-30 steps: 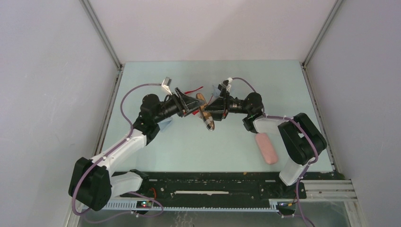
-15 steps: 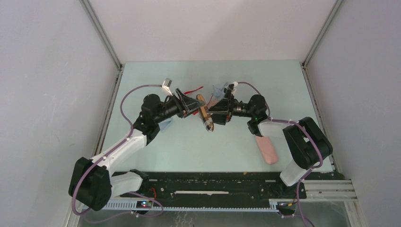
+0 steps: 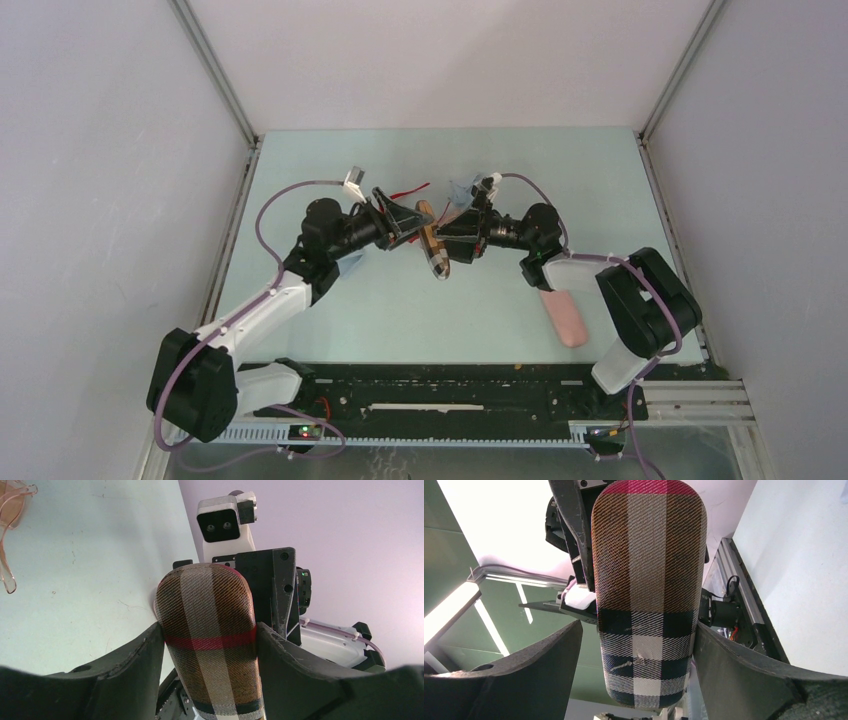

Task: Organize the sunglasses
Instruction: Open the sunglasses case at the center of the board.

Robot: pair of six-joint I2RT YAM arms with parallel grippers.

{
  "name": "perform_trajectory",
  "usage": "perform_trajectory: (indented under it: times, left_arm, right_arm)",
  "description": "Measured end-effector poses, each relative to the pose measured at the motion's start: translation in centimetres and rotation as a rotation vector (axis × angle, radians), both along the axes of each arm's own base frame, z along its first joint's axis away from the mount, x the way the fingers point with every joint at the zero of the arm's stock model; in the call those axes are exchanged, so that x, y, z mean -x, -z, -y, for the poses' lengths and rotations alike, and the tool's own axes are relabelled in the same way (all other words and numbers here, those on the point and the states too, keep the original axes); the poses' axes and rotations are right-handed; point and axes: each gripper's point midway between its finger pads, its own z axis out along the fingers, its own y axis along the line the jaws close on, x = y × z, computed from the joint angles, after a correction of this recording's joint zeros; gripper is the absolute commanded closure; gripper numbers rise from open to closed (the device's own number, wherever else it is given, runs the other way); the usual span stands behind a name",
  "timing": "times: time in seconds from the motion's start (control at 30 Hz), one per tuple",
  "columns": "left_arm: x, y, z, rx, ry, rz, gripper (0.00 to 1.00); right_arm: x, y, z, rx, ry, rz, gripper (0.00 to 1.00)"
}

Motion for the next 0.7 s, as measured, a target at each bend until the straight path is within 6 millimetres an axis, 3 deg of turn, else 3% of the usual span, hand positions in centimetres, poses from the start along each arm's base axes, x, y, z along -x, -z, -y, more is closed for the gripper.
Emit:
perform_trajectory:
  times: [0.33, 0.53, 0.7]
  left_arm:
    - [-0.4, 0.0, -0.4, 0.001, -0.020, 0.002, 0.73]
    - [-0.6, -0.1, -0.5, 0.006, -0.030, -0.003, 0.79]
    - [-0.5, -0.1, -0.5, 0.008, -0.032, -0.014, 0.97]
  right_arm:
    - [0.0, 0.4, -0.5, -0.033, -0.003, -0.029, 0.16]
    - [0.2, 1.0, -0.5, -0.037, 0.004, -0.044, 0.54]
    - [0.1, 1.0, -0.3, -0.059, 0.024, -0.051, 0.77]
